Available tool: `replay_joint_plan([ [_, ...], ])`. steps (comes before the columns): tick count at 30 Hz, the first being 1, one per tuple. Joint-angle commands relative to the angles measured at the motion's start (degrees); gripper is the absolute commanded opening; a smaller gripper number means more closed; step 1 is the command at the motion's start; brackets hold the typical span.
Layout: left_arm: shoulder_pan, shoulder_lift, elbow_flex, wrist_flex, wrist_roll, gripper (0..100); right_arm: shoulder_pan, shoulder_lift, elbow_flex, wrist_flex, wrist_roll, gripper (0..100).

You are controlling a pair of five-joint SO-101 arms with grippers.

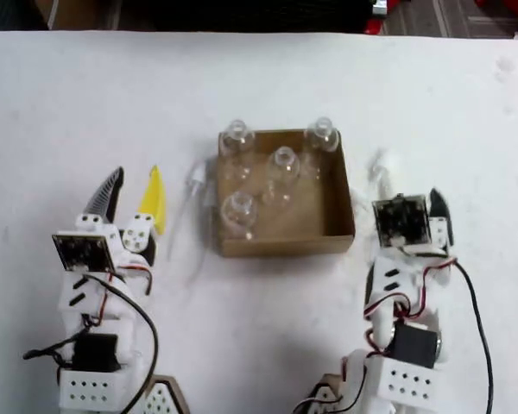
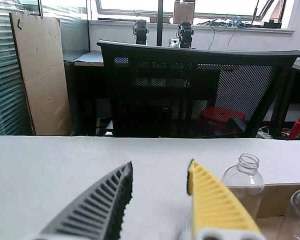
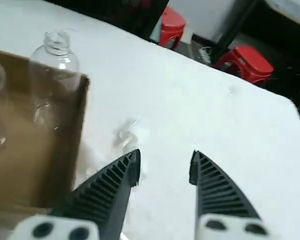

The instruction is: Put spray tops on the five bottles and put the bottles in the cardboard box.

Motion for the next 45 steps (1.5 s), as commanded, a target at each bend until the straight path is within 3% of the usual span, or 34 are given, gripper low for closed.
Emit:
replay_joint_plan([
  [1, -0.1, -1.0, 0.0, 0.2, -0.8, 17, -5.1, 6.4, -11.4, 11.1, 4.7, 14.9],
  [5, -0.2, -1.0, 0.0, 0.2, -0.8, 17, -7.3, 21.2, -20.6, 18.9, 12.3, 14.9],
  [16, -0.2, -1.0, 0.0, 0.2, -1.3, 17, -4.7, 54.6, -37.6, 28.2, 16.1, 14.9],
  [23, -0.1, -1.0, 0.0, 0.2, -2.9, 17, -2.0, 58.2, -36.1, 27.7, 20.3, 14.6],
  [34, -0.1, -1.0, 0.0, 0.2, -2.9, 17, 2.8, 58.6, -28.1, 14.4, 22.0, 14.9],
  [45, 0.0, -1.0, 0.0, 0.2, -3.0, 17, 1.0, 57.9, -33.9, 22.0, 24.4, 15.2],
])
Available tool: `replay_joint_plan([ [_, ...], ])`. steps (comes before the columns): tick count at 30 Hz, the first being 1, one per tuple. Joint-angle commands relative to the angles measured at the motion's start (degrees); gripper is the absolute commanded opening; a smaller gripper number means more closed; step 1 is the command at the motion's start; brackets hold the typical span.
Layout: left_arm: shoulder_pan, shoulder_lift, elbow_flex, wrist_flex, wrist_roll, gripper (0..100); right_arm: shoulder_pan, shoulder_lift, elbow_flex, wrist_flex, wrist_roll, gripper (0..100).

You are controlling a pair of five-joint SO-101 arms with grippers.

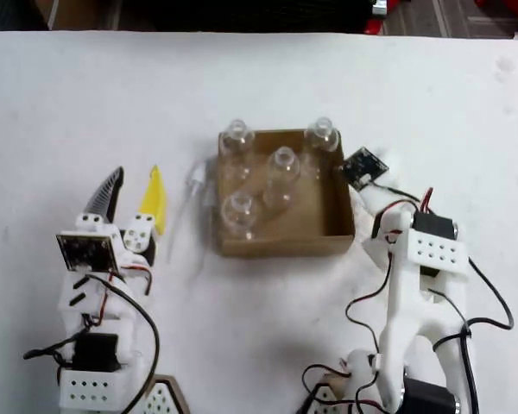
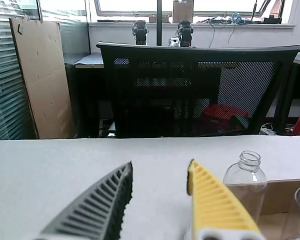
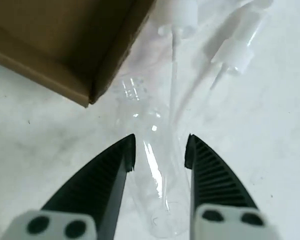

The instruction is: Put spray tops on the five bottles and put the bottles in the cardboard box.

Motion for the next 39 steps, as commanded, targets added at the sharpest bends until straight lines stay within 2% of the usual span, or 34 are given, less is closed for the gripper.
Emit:
replay_joint_plan([
  [1, 0.5, -1.0, 0.0, 0.2, -1.1, 17, -1.4, -0.3, -5.6, 4.0, 0.8, 16.6],
  [6, 0.7, -1.0, 0.0, 0.2, -1.1, 17, -3.4, 6.9, -6.8, 5.6, 1.1, 29.6],
  [13, 0.7, -1.0, 0.0, 0.2, -1.1, 17, -3.5, 19.8, -7.7, -2.9, 0.7, 29.6],
  [19, 0.7, -1.0, 0.0, 0.2, -1.1, 17, 1.6, 20.4, -8.0, -9.7, 1.1, 27.1],
  [26, 0.7, -1.0, 0.0, 0.2, -1.1, 17, 5.8, 20.9, -12.9, -9.1, 0.8, 26.9],
  [28, 0.7, -1.0, 0.0, 0.2, -1.1, 17, 5.0, 21.1, -13.8, -7.4, 0.0, 26.9],
  [33, 0.7, -1.0, 0.0, 0.2, -1.1, 17, 2.1, 21.1, -14.3, -8.7, -7.3, 27.0],
  [39, 0.7, -1.0, 0.0, 0.2, -1.1, 17, 1.0, 23.0, -14.5, -9.1, -8.5, 27.0],
])
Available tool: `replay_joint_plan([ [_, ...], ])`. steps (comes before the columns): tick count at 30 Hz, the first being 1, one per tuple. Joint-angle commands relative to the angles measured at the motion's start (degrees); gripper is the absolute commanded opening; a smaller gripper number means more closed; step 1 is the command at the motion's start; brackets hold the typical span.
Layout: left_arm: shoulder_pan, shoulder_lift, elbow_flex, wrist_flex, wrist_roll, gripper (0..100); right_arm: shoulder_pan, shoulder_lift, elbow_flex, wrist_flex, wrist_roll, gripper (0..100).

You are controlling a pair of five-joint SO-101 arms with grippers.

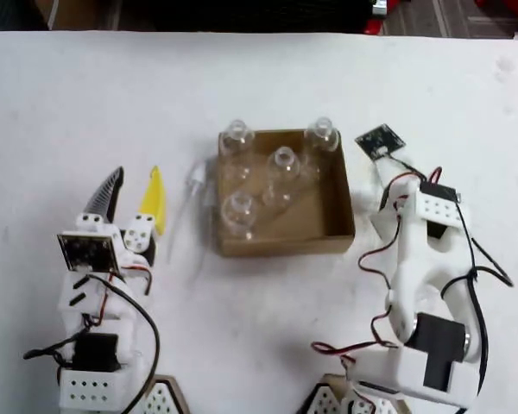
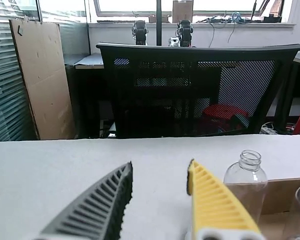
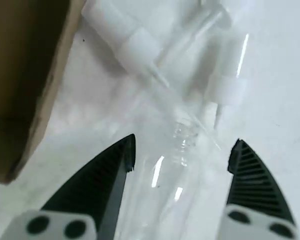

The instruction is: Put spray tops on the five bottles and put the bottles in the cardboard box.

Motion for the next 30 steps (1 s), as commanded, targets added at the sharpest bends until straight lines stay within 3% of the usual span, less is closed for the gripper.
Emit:
replay_joint_plan([
  [1, 0.7, -1.0, 0.0, 0.2, -0.7, 17, -1.5, 2.2, -2.9, -1.1, -1.0, 26.9],
  [11, 0.7, -1.0, 0.0, 0.2, -0.7, 17, 0.0, 16.8, -17.4, 5.0, -4.9, 26.4],
  [18, 0.7, -1.0, 0.0, 0.0, -0.7, 17, 0.4, 17.1, -17.4, 5.2, -3.0, 16.4],
  [26, 0.7, -1.0, 0.0, 0.0, -0.7, 17, 1.5, 17.0, -17.7, 7.8, -2.7, 24.1],
  [30, 0.7, -1.0, 0.0, 0.0, -0.7, 17, 1.5, 17.0, -17.7, 7.9, -2.5, 22.7],
])
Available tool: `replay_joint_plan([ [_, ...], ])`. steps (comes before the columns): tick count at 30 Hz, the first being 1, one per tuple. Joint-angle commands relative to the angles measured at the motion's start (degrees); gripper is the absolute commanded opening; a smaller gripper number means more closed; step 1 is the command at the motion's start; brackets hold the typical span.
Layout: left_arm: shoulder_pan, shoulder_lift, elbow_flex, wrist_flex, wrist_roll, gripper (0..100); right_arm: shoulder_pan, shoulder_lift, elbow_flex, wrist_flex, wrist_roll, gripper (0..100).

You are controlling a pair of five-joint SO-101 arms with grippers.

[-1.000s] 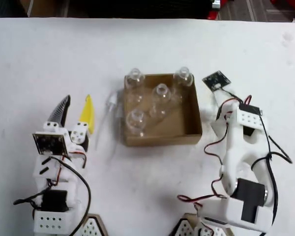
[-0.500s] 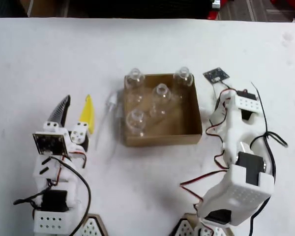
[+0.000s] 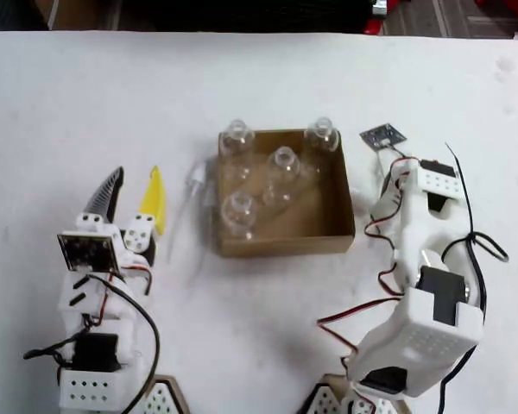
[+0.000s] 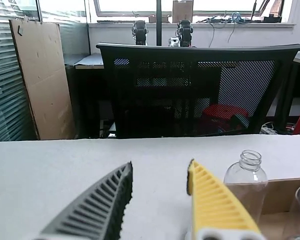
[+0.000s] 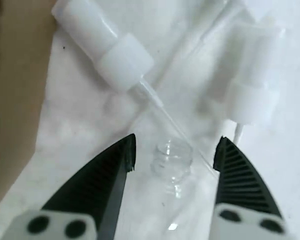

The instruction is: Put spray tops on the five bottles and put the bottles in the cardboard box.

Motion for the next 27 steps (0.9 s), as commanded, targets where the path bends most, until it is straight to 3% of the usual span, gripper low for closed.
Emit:
replay_joint_plan([
  [1, 0.7, -1.0, 0.0, 0.0, -0.7, 17, 0.9, -0.6, -2.2, 0.3, 0.9, 21.8],
  [10, 0.7, -1.0, 0.0, 0.0, -0.7, 17, 1.2, -0.7, -5.4, 0.8, 0.4, 0.9],
  [17, 0.7, -1.0, 0.0, 0.0, -0.7, 17, 0.7, -11.6, -9.9, 13.2, 0.4, 1.5],
  [27, 0.7, -1.0, 0.0, 0.1, -0.7, 17, 0.6, -30.6, -4.7, 15.7, 0.4, 1.5],
])
